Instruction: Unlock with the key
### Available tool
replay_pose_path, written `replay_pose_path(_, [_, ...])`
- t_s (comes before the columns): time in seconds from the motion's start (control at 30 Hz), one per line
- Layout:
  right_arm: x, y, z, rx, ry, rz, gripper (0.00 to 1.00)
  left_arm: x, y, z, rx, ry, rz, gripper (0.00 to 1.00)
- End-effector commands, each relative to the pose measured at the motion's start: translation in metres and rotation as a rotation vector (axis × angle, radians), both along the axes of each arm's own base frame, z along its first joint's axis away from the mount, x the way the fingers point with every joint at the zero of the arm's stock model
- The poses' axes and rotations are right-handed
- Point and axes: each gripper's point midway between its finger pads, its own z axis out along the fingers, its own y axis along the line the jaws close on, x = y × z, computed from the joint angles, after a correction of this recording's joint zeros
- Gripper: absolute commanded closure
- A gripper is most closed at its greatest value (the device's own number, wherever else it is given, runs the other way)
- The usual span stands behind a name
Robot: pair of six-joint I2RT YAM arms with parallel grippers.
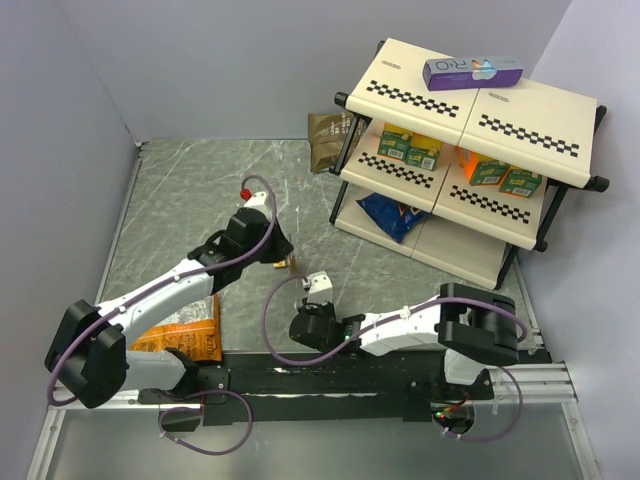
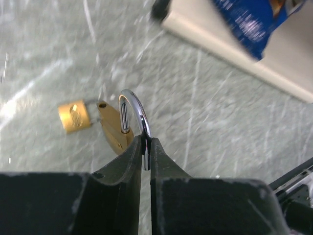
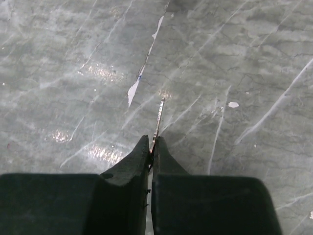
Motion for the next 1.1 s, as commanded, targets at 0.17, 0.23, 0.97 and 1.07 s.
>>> replay_pose_path(0.17, [-0.014, -0.009, 0.008, 0.077, 0.05, 0.054, 1.0, 0.008, 0.009, 0.039, -0.092, -0.111, 0.026, 0.99])
replay_pose_path(0.23, [-0.012, -0.013, 0.014, 0.113, 0.047, 0.049, 1.0, 0.008, 0.012, 0.045, -0.103, -0.118, 0.021, 0.99])
replay_pose_path(0.97, [-0.009, -0.004, 0.038, 0.267, 0.039, 0.101, 1.0, 0.053, 0.213, 0.026, 0.37, 0.049, 0.363, 0.99])
replay_pose_path(1.07, [-0.012, -0.004, 0.035, 0.28, 0.046, 0.113, 1.0, 0.056, 0.241, 0.013, 0.444, 0.101, 0.428, 0.99])
